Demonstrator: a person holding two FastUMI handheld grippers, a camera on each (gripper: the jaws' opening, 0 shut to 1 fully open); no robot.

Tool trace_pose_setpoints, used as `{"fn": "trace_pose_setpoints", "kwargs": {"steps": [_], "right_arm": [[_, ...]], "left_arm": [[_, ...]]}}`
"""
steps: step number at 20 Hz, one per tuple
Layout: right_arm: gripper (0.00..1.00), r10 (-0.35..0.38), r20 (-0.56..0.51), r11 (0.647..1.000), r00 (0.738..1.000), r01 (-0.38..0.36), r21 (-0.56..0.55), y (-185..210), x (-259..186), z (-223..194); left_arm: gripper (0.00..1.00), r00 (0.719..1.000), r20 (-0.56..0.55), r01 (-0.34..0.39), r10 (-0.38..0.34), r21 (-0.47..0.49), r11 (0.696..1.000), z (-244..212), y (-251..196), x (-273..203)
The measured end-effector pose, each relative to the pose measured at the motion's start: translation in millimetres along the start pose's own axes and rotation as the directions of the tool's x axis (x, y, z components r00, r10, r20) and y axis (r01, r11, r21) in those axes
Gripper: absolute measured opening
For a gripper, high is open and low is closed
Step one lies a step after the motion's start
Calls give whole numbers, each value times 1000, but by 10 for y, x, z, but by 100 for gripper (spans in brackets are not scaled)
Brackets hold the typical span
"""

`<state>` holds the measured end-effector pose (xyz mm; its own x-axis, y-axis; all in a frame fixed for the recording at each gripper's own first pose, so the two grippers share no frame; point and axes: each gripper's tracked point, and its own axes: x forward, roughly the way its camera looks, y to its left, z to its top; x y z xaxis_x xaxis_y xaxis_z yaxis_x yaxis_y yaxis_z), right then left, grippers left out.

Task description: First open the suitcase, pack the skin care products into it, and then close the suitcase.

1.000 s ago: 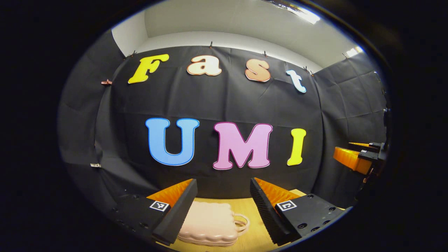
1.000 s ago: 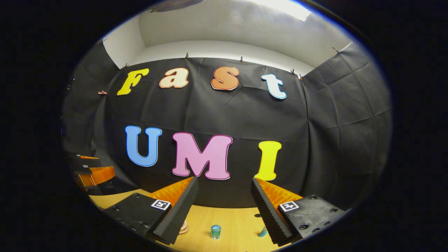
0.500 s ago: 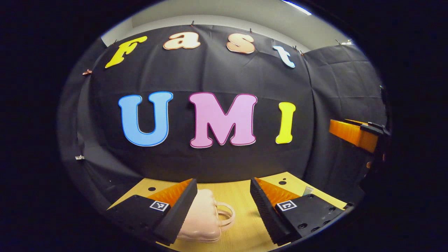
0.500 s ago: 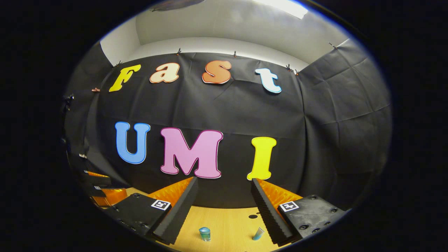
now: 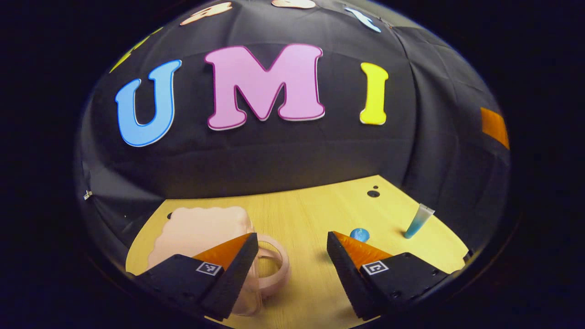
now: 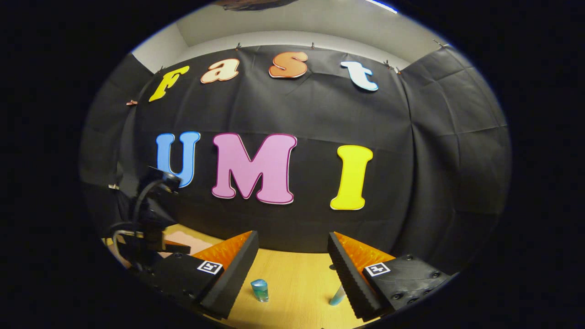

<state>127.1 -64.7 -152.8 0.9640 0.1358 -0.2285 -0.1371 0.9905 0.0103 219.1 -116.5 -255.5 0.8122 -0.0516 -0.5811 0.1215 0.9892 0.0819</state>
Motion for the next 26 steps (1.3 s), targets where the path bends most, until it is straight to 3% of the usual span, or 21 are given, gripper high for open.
{"fn": "trace_pose_setpoints", "kwargs": {"steps": [4,7,10,13,15,16,18,22,26], "right_arm": [[96,58,-59,998,997,-59,-17,-60,142,-293],[96,87,-55,995,995,-89,-37,-116,214,-350],[96,89,-61,992,994,-94,-86,-228,312,-436],[96,83,-79,995,993,-87,-49,-289,362,-498],[96,84,-87,992,993,-91,-87,-311,407,-570],[96,87,-98,990,991,-97,-100,-317,427,-609],[97,84,-125,991,989,-96,-89,-320,449,-666],[96,65,-127,995,990,-75,-72,-223,481,-631],[96,70,-89,994,994,-77,-77,-20,498,-450]], "left_arm": [[93,986,-158,-48,44,-25,999,-396,41,509],[90,965,-258,-46,45,5,999,-637,29,747],[74,946,-317,-67,73,31,997,-819,-8,947],[69,908,-404,-98,112,54,994,-1058,44,1102],[39,878,-444,-160,178,80,984,-1155,220,1108],[19,880,-449,-149,153,45,988,-1140,190,1118],[20,893,-435,-123,113,5,992,-1078,164,1107],[10,914,-403,-80,51,-56,995,-836,140,987],[8,939,-342,-15,-26,-116,993,-255,241,700]]}}
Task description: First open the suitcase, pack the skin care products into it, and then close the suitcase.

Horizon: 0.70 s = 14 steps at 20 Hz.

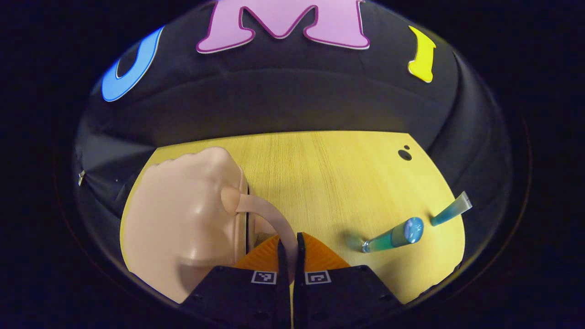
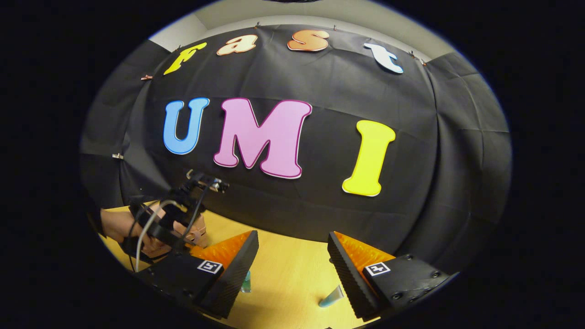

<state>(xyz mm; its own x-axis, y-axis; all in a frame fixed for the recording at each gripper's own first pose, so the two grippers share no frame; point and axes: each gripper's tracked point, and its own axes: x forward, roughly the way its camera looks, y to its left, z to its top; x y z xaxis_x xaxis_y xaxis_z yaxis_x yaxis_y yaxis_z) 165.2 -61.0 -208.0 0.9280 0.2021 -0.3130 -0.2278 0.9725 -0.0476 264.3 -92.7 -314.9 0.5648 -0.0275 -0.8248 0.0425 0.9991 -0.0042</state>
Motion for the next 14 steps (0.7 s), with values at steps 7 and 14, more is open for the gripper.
{"fn": "trace_pose_setpoints", "kwargs": {"steps": [7,14], "right_arm": [[96,107,-46,990,993,-102,102,620,14,-2],[97,33,-202,976,979,12,219,777,50,-151]], "left_arm": [[8,983,118,-154,143,88,984,955,2055,-1199],[7,924,104,-367,369,-33,930,505,4760,-1044]]}}
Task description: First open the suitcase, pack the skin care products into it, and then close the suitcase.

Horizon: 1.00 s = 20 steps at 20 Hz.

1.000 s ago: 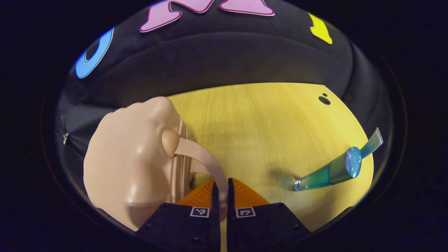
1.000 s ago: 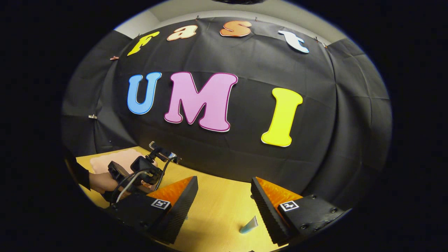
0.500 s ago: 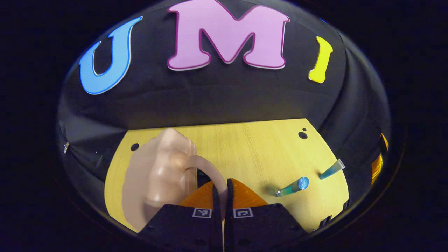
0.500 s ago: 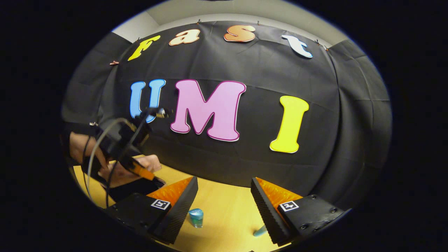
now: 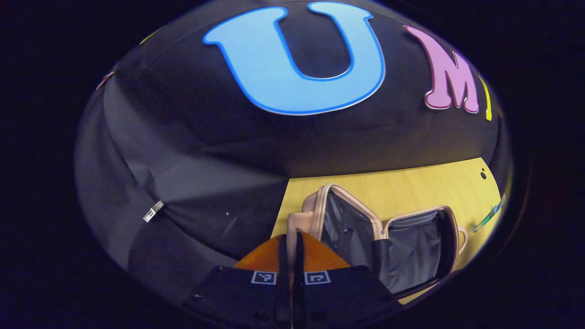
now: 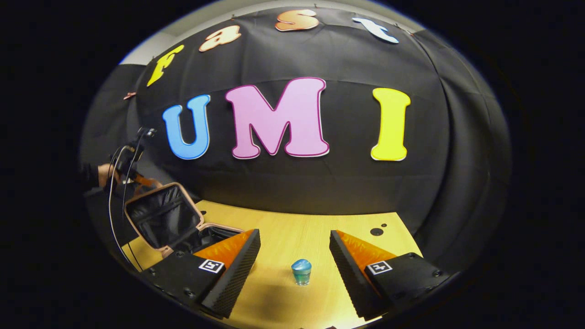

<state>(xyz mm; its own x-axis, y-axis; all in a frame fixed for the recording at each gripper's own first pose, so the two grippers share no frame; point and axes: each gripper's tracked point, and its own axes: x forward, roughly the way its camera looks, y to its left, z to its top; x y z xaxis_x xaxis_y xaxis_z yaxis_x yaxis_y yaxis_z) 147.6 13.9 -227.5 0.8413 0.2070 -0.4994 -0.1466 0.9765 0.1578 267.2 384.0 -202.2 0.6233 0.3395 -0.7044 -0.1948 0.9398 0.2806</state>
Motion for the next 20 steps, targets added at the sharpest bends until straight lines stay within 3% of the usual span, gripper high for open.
{"fn": "trace_pose_setpoints", "kwargs": {"steps": [2,4,9,11,15,17,18,20], "right_arm": [[96,-92,27,994,995,93,-53,-55,-22,74],[96,-152,57,987,987,154,-43,-135,-92,166],[96,-205,96,975,974,212,-73,-188,-191,220],[96,-212,102,971,972,221,-96,-192,-258,175],[96,-208,120,970,971,220,-99,-215,-332,211],[96,-205,139,970,969,220,-101,-271,-358,275],[96,-205,147,971,968,220,-91,-305,-369,309],[96,-212,164,971,963,227,-75,-417,-404,382]], "left_arm": [[7,999,-23,37,-38,-59,998,-475,313,550],[8,997,-67,44,-48,-59,997,-856,420,934],[8,991,-116,54,-63,-82,995,-1312,368,1302],[8,992,-120,17,-28,-89,996,-1372,454,1320],[32,987,19,-160,161,-31,987,-830,877,919],[53,975,140,-172,173,-17,985,-413,850,476],[69,965,212,-151,152,-18,988,-212,711,247],[86,932,343,-112,114,-26,993,193,350,-297]]}}
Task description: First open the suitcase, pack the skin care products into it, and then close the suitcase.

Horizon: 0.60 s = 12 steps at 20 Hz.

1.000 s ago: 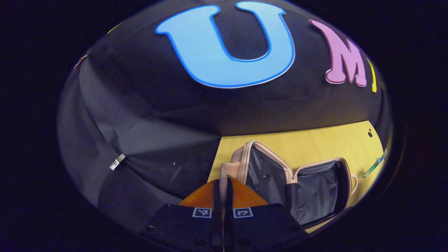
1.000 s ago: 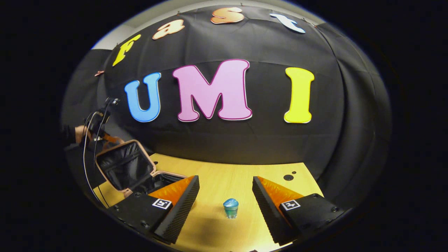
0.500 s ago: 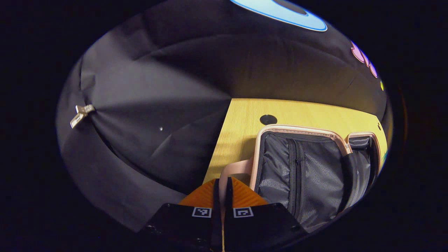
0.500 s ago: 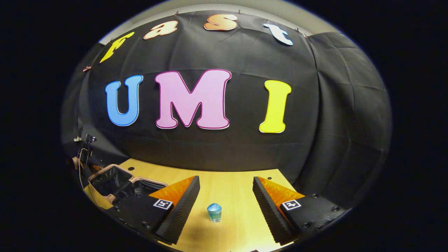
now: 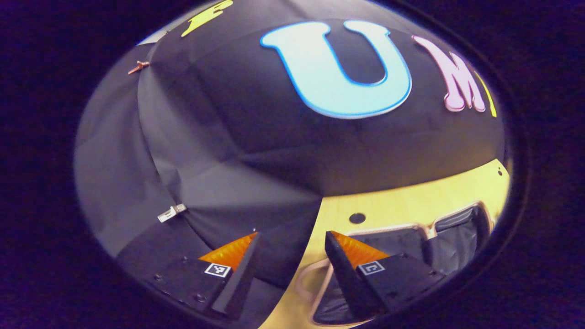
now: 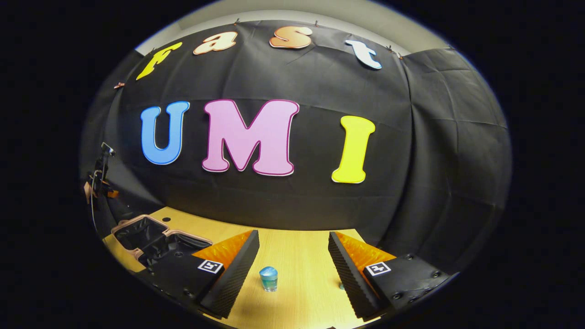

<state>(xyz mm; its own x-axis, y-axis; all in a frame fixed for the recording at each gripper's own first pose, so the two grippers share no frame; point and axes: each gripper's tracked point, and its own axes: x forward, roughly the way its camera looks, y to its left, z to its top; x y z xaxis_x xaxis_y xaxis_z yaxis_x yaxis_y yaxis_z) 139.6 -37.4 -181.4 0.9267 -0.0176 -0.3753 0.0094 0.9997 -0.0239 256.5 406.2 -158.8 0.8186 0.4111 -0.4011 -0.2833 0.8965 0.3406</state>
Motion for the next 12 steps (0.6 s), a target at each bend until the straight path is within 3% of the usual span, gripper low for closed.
{"fn": "trace_pose_setpoints", "kwargs": {"steps": [2,4,6,8,10,12], "right_arm": [[96,-23,16,1000,1000,23,9,-168,-17,54],[96,-38,34,999,999,38,14,-326,-39,93],[96,-59,29,998,998,59,3,-507,-46,37],[96,-67,28,998,997,67,15,-637,-58,-12],[96,-76,28,997,997,75,36,-788,-63,-124],[96,-85,8,996,996,84,34,-912,-59,-306]], "left_arm": [[98,993,115,38,-38,2,999,402,-382,-483],[97,980,192,46,-51,31,998,736,-738,-1009],[97,963,261,67,-64,-3,998,949,-1155,-1390],[96,939,307,187,-155,-78,979,1047,-1927,-1682],[97,907,340,316,-250,-153,936,983,-2691,-1957],[97,882,346,397,-321,-176,901,804,-3212,-2179]]}}
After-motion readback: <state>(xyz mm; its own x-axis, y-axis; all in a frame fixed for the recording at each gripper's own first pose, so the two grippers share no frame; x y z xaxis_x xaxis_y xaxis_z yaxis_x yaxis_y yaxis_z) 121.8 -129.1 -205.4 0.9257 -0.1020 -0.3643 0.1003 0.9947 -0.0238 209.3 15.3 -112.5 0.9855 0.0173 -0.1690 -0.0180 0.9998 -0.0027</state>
